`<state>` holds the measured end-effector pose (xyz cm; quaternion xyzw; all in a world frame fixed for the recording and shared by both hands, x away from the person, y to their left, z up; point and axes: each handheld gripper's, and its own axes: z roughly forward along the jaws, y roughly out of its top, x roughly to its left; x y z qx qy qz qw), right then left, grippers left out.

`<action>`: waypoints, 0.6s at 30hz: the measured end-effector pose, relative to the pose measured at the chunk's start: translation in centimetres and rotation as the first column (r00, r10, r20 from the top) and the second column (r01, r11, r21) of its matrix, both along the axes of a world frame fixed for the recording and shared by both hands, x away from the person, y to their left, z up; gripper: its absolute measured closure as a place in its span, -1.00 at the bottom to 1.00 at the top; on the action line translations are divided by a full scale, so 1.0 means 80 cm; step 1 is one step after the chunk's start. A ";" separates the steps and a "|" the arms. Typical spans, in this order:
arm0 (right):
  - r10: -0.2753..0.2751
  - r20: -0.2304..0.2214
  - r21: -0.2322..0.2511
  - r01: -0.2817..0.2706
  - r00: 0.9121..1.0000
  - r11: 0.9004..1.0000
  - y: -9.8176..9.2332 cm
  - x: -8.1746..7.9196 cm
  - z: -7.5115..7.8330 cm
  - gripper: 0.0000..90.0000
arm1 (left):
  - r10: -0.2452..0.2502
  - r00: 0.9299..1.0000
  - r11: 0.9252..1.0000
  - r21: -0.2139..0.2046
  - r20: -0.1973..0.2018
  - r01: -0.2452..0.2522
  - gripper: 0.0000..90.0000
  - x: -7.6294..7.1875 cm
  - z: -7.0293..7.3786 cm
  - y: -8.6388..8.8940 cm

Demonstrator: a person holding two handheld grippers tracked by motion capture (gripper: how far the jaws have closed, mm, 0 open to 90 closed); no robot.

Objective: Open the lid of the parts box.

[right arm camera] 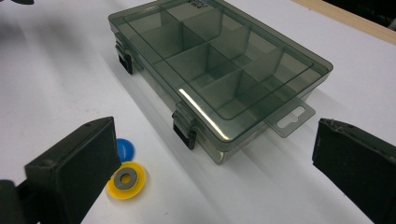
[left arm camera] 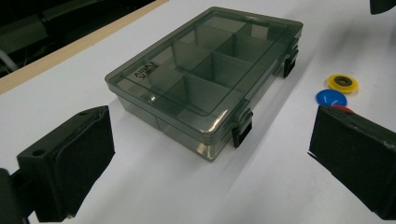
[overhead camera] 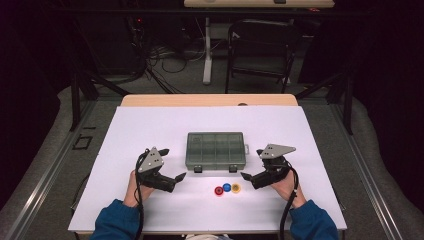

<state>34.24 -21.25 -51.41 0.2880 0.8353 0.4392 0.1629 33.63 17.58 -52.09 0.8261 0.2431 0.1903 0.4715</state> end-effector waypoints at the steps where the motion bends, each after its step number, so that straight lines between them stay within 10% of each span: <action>1: 0.000 0.000 0.000 0.000 1.000 1.000 0.000 0.002 0.001 -1.00 | 0.002 1.000 1.000 -0.001 0.001 -0.002 -1.00 0.001 0.000 0.000; 18: 0.016 -0.028 -0.035 -0.017 0.999 0.999 0.010 0.024 0.013 -1.00 | -0.035 0.998 0.997 0.062 -0.047 0.038 -1.00 0.031 0.015 -0.014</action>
